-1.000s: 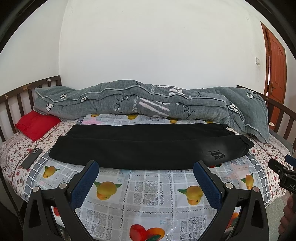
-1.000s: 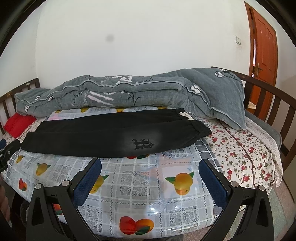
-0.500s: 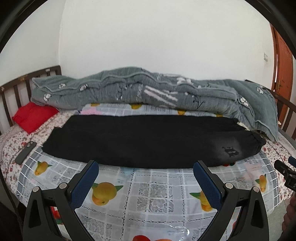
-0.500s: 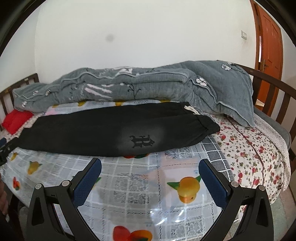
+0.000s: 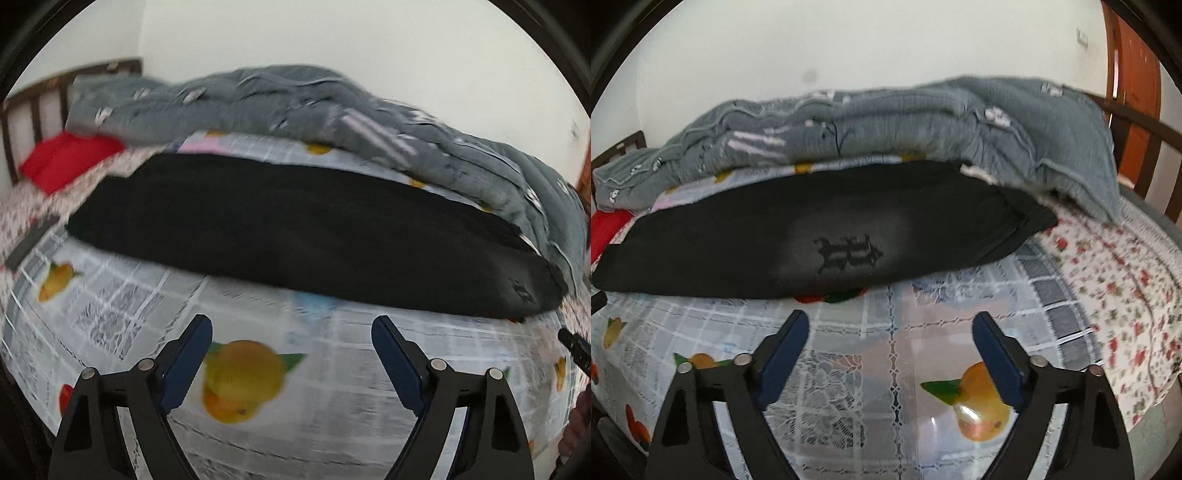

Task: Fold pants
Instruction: 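Lower both open grippers toward the waistband edge of the black trousers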

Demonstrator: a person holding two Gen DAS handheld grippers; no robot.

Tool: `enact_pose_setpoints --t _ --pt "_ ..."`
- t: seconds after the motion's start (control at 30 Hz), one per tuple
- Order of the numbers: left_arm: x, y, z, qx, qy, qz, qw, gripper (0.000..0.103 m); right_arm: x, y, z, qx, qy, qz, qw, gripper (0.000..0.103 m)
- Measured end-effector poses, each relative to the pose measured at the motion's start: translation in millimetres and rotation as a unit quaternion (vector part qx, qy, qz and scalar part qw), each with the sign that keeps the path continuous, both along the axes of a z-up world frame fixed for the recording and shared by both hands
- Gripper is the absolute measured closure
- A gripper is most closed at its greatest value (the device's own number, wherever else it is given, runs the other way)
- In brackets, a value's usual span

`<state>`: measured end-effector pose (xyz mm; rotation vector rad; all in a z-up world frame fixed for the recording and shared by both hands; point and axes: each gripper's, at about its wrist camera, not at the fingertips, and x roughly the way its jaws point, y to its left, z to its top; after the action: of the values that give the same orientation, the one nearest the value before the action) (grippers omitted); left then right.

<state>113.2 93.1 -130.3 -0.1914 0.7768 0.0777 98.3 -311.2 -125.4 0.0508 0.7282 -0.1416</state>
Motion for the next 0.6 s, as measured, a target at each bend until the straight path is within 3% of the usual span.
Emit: enact_pose_setpoints --t 0.07,0.13,0.33,0.6 --pt "5.4 15.8 -12.3 -0.006 0.015 0.005 0.9999 0.016 9.4 -5.2 -10.4 0.014 0.009 -0.006 1.0 0.023" --pt "7.5 27.2 -19.9 -0.011 0.019 0.014 0.9997 0.026 16.4 -10.3 -17.2 0.032 0.011 -0.006 0.999 0.026" --pt "11.8 63.5 -36.9 -0.072 0.008 0.034 0.9968 0.028 42.7 -15.4 -36.5 0.053 0.034 -0.018 0.998 0.029" --pt "19.4 74.4 -40.3 -0.085 0.009 0.036 0.9957 0.028 55.2 -0.8 -42.9 0.049 0.04 -0.011 0.998 0.029"
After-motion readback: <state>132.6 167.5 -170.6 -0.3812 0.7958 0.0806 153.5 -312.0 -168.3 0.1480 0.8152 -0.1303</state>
